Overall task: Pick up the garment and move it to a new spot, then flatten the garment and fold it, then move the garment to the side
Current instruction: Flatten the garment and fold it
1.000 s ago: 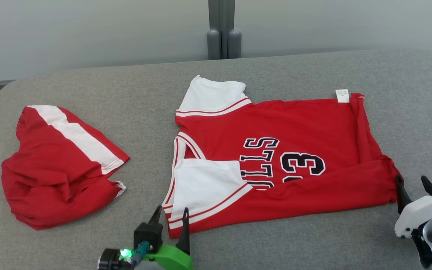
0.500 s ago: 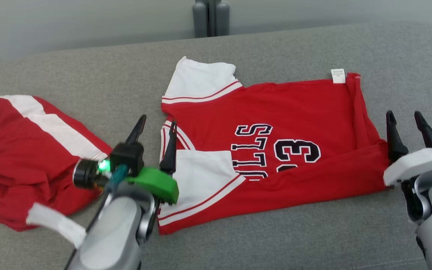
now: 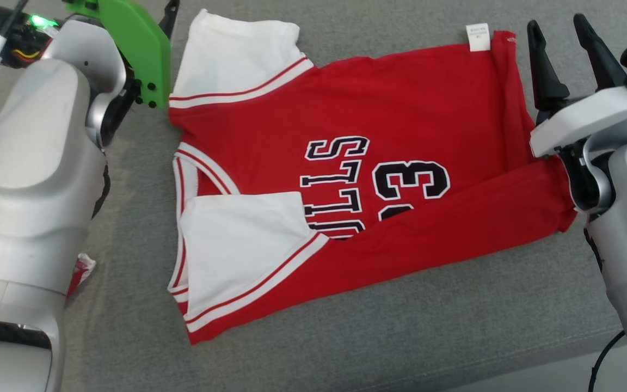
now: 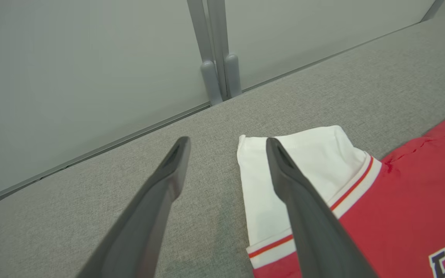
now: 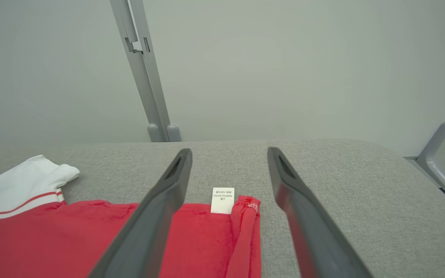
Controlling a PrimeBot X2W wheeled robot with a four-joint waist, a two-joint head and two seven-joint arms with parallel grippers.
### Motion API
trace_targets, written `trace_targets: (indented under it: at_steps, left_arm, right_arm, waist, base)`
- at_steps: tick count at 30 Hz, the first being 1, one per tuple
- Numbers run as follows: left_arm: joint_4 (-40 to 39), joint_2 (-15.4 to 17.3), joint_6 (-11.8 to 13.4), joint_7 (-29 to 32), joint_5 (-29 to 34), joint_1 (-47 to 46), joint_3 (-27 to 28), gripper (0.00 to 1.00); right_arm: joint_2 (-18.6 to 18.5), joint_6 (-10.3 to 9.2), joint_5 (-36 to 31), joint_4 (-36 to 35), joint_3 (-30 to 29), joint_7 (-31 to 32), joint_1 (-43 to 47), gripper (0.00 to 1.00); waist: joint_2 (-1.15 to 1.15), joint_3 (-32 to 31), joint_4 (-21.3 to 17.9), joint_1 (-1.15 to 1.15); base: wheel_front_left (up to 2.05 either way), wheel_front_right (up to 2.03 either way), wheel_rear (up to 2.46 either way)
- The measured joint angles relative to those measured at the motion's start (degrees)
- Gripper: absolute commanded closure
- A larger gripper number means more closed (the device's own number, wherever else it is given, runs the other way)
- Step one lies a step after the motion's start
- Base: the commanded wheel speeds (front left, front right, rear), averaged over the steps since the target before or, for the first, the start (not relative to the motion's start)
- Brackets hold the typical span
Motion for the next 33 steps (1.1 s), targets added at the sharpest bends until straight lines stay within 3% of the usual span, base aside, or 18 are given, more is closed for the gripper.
trace_targets:
  at_steps: [6,20,27,28,29,30,33]
  left_arm:
    - [4.93,3.50,-0.24,6.35,-1.55,-5.22,-5.61,0.00]
    - [14.23,8.47,-0.30,9.61,0.79,-13.66,-12.61,0.00]
    - [16.71,7.89,-0.16,11.20,-1.22,-15.21,-13.13,0.00]
    - [16.75,7.75,-0.13,11.77,-1.69,-15.24,-13.44,0.21]
    - [16.68,7.43,-0.13,12.46,-2.53,-15.24,-13.89,0.52]
    - [16.42,7.08,-0.13,12.89,-3.50,-15.23,-14.26,1.00]
    - [16.02,6.10,-0.21,12.05,-5.13,-15.08,-14.51,1.00]
  right_arm:
    - [-0.05,-0.01,1.33,1.58,4.42,-0.88,-3.81,0.00]
    - [-0.09,0.00,5.38,5.14,11.05,-4.32,-8.47,0.00]
    - [-0.80,0.00,6.25,7.08,12.18,-5.31,-9.27,0.00]
    - [-0.94,0.00,6.32,7.32,12.23,-5.33,-9.39,0.00]
    - [-1.19,0.00,6.37,7.73,12.26,-5.38,-9.57,0.00]
    - [-1.45,0.00,6.37,8.12,12.28,-5.42,-9.79,0.00]
    - [-2.35,0.00,6.35,9.13,12.30,-5.58,-10.33,0.00]
  waist:
    - [0.00,3.46,-4.58,0.00]
    - [0.00,10.16,-12.13,0.00]
    - [0.00,11.25,-13.47,0.00]
    - [0.00,11.18,-13.40,0.00]
    - [0.00,11.05,-13.25,0.00]
    - [0.00,10.92,-13.05,0.00]
    - [0.00,10.61,-12.17,0.00]
  base:
    - [0.00,0.00,0.00]
    - [0.00,0.00,0.00]
    - [0.00,0.00,0.00]
    - [0.00,0.00,0.00]
    - [0.00,0.00,0.00]
    - [0.00,0.00,0.00]
    - [0.00,0.00,0.00]
